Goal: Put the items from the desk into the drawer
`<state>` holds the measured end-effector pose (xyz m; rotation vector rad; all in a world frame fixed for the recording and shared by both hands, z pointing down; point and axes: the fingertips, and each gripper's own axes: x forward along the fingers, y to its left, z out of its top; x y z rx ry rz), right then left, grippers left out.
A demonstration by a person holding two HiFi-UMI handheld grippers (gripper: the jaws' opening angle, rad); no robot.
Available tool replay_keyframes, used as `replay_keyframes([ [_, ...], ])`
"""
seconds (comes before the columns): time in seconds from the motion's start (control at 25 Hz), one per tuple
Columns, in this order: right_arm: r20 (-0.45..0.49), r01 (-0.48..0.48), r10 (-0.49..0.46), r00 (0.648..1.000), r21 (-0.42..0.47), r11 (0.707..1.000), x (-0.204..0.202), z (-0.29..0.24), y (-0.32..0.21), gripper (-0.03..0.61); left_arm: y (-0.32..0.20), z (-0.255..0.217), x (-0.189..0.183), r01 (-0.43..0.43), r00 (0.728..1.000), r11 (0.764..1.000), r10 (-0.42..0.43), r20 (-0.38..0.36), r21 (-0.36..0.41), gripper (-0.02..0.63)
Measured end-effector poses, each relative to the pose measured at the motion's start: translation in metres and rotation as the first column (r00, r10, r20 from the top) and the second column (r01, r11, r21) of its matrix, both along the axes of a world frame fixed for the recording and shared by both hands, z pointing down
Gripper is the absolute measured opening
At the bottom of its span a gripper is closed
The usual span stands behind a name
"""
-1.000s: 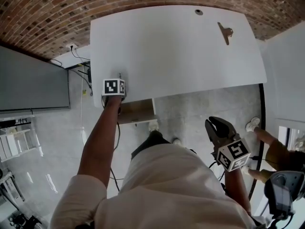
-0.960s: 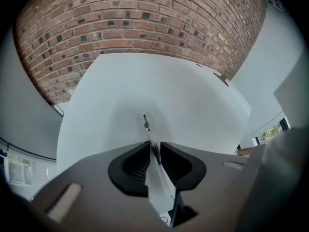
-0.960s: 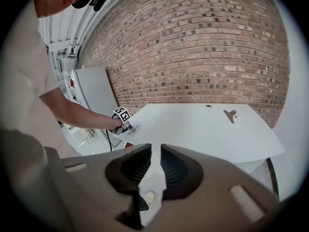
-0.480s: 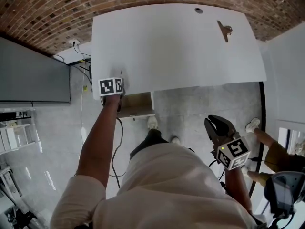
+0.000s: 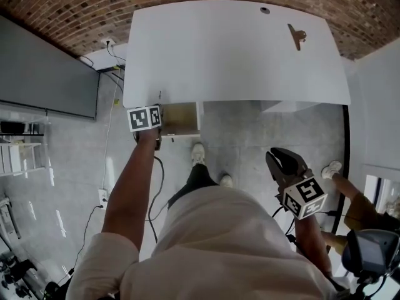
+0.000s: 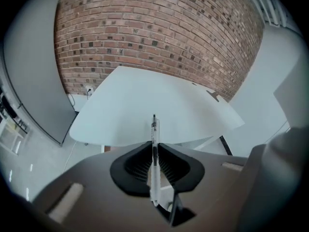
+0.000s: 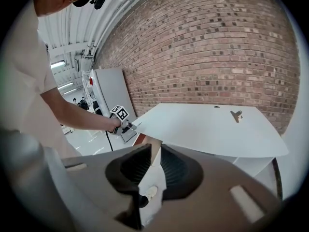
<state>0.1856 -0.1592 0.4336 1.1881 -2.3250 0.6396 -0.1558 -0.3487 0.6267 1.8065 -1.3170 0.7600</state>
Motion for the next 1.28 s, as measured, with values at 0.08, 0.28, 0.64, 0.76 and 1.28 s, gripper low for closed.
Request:
replay_keyframes([
  [0.08,0.007,0.017,-0.017,1.000,-0.006,1.000,0.006,0.003,0.014,0.048,0.022,0.001,0.003,0.025,1.000,1.000,-0.025,0.000,0.003,0.048],
  [0.28,0.012,0.063,-0.063,0.998,-0.020,0.998,0.009,0.010,0.049,0.048,0.078,0.014,0.007,0.080,0.997,0.997,-0.080,-0.014,-0.007,0.048],
  [0.64,-0.016,0.121,-0.122,0.992,-0.057,0.991,0.012,0.024,0.084,0.048,0.118,0.043,0.027,0.105,0.993,0.994,-0.105,-0.051,-0.003,0.049],
  [0.76,-0.029,0.127,-0.130,0.991,-0.081,0.989,0.010,0.030,0.084,0.048,0.111,0.054,0.031,0.108,0.992,0.994,-0.108,-0.067,-0.001,0.049],
  [1.28,-0.089,0.204,-0.224,0.971,-0.186,0.961,-0.021,0.080,0.048,0.048,0.047,0.148,0.036,0.134,0.984,0.991,-0.135,-0.117,-0.012,0.048],
])
